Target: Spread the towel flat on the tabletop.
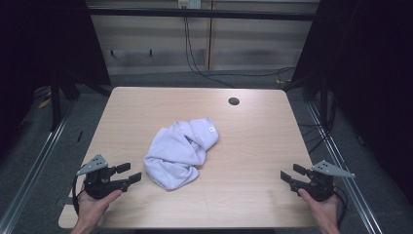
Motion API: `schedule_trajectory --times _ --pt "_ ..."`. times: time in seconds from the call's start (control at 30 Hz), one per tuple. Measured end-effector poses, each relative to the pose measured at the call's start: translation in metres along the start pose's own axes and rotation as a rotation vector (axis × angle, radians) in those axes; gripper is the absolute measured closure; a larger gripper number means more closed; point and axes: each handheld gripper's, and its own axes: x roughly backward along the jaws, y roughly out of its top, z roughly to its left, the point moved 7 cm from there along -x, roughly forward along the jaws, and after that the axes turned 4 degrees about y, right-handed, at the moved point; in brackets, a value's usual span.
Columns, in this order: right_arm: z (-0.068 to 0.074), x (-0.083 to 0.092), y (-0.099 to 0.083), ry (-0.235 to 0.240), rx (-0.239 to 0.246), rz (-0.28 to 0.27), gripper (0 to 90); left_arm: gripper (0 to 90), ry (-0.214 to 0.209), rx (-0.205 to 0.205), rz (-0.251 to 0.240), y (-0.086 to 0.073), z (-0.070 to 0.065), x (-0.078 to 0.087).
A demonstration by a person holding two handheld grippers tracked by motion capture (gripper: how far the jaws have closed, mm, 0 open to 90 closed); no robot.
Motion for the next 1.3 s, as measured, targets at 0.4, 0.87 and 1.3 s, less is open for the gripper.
schedule_trajectory --times 0.4,0.87,1.3 --pt "0.027 -0.019 -0.002 0.1 0.056 0.056 39.8 60.2 -0.037 -0.071 0.032 0.045 0.003 -0.029" --pt "0.037 -0.011 -0.005 0.137 0.075 0.068 35.5 62.1 -0.046 -0.171 0.242 0.009 -0.005 -0.109" --pt "0.069 -0.005 -0.007 0.23 0.076 0.076 39.4 66.9 -0.18 -0.201 0.274 -0.012 -0.05 -0.093"
